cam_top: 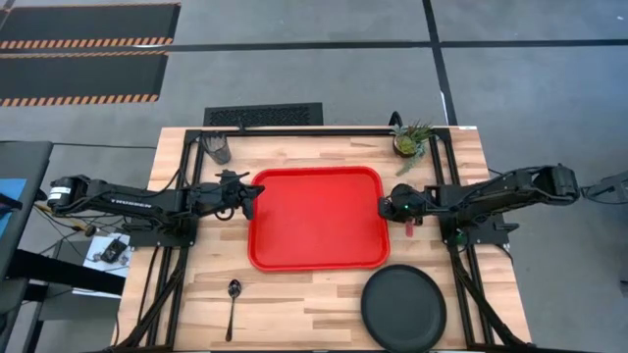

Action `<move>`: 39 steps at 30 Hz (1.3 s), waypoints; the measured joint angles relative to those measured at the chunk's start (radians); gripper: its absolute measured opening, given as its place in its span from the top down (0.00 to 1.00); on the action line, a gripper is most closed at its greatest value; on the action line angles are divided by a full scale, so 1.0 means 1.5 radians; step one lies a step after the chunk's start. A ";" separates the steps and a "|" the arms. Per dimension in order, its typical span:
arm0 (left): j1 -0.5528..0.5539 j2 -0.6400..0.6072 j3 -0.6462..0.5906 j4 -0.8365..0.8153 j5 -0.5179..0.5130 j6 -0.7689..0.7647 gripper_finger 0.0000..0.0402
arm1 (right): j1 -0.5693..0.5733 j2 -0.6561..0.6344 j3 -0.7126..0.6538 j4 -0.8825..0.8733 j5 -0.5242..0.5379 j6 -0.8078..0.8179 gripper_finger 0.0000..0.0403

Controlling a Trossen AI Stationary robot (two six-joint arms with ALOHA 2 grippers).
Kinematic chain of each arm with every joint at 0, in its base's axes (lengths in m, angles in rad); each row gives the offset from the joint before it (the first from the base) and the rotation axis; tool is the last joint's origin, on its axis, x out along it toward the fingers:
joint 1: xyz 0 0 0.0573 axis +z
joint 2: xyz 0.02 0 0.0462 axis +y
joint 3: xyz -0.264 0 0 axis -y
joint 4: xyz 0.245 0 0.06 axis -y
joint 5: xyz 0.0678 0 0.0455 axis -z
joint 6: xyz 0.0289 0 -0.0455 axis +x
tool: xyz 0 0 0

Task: Pick and place plate/cup/fork/spoon on tray
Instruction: Adjust the red tray

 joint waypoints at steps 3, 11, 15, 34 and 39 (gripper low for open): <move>0.000 0.000 0.000 0.000 0.000 0.000 1.00 | 0.008 0.000 0.000 -0.005 0.003 0.004 0.84; 0.000 0.000 0.000 -0.010 0.000 -0.005 1.00 | 0.012 0.000 -0.001 -0.011 0.003 0.015 0.83; 0.000 0.000 0.000 -0.010 0.000 -0.005 1.00 | 0.011 0.001 -0.001 -0.013 0.003 0.023 0.77; 0.000 -0.008 0.000 -0.012 0.004 0.019 1.00 | -0.016 -0.048 0.027 -0.103 0.010 -0.085 0.58; 0.000 -0.014 0.001 -0.013 0.002 0.067 1.00 | -0.053 -0.081 0.052 -0.166 0.010 -0.179 0.57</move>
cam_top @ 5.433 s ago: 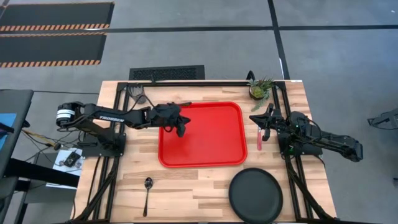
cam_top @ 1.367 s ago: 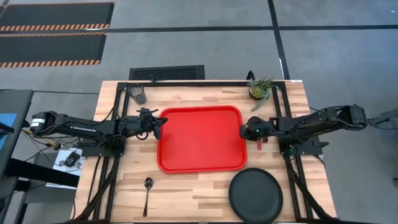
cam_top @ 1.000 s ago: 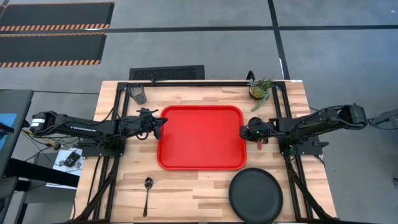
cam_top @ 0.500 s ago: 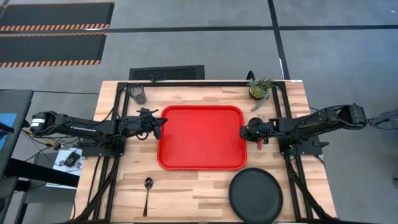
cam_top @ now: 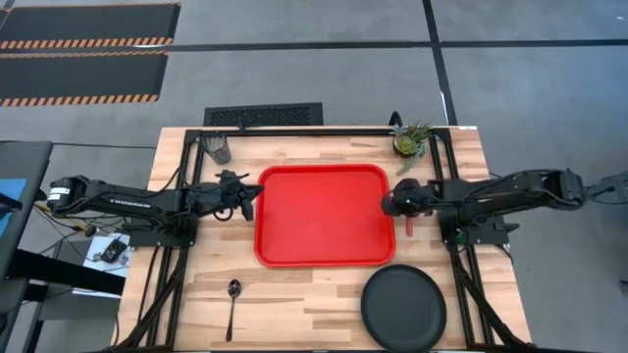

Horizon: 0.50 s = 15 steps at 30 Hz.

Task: Pick and place plate/cup/fork/spoon on tray
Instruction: Adjust the red tray, then put the pink fork on the red tray

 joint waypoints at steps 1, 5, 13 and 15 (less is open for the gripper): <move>0.000 0.000 0.000 0.000 0.000 0.011 1.00 | -0.009 -0.005 0.003 -0.005 0.000 -0.023 0.57; 0.000 0.000 0.000 -0.004 0.008 0.045 1.00 | -0.049 -0.020 0.010 -0.006 -0.009 -0.098 0.57; -0.003 0.002 0.000 -0.005 0.092 -0.005 1.00 | -0.140 -0.022 0.070 -0.103 -0.069 -0.303 0.72; -0.008 0.002 0.000 -0.007 0.081 -0.019 1.00 | -0.169 -0.022 0.086 -0.133 -0.069 -0.346 0.78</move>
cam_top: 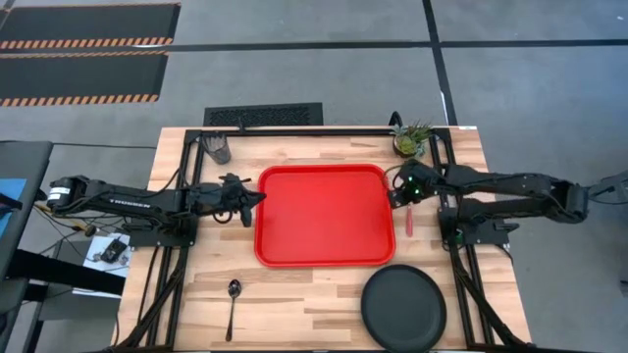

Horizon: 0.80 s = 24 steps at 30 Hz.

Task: Pick and place plate/cup/fork/spoon on tray
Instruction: Put the pink fork on the red tray

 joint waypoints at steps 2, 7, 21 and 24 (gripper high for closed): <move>-0.005 0.005 0.000 -0.001 -0.019 0.000 1.00 | -0.029 0.000 0.008 -0.017 -0.001 -0.048 0.83; -0.006 0.013 0.000 -0.002 -0.015 0.030 1.00 | -0.082 0.000 0.009 -0.017 -0.047 -0.114 0.95; 0.004 0.008 0.031 -0.005 0.054 0.034 1.00 | -0.005 -0.001 0.009 0.167 -0.010 -0.109 0.97; 0.014 0.008 0.031 -0.008 0.059 0.040 1.00 | 0.009 0.003 0.009 0.177 -0.001 -0.103 0.98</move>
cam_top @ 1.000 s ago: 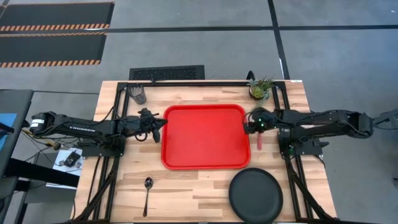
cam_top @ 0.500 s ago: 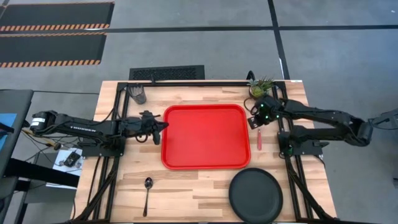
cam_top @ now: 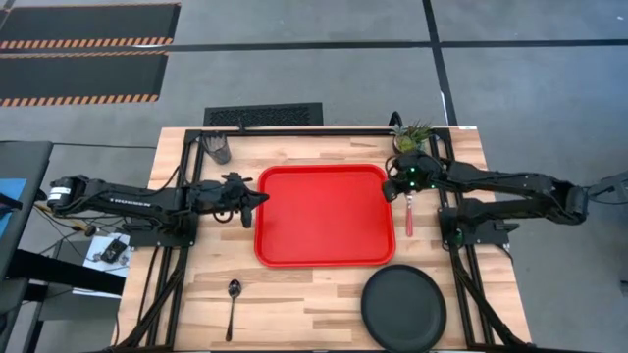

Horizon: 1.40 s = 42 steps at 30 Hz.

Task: Pick and place plate/cup/fork/spoon on tray
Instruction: Put the pink fork on the red tray

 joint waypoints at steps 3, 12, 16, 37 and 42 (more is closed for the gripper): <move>0.008 0.000 0.000 -0.001 0.016 0.012 1.00 | 0.001 0.001 0.000 -0.041 -0.015 0.016 0.98; 0.014 0.000 0.000 -0.002 -0.051 -0.055 1.00 | 0.032 -0.016 0.000 -0.333 0.009 0.185 0.93; 0.014 0.000 0.000 -0.002 -0.103 -0.052 1.00 | 0.043 -0.003 0.000 -0.366 0.070 0.234 0.86; 0.015 0.000 -0.001 -0.013 -0.046 -0.034 1.00 | 0.010 0.185 0.000 -0.242 0.068 0.364 0.62; 0.015 0.000 -0.001 -0.013 -0.031 -0.022 1.00 | 0.010 0.213 0.003 -0.234 0.069 0.362 0.69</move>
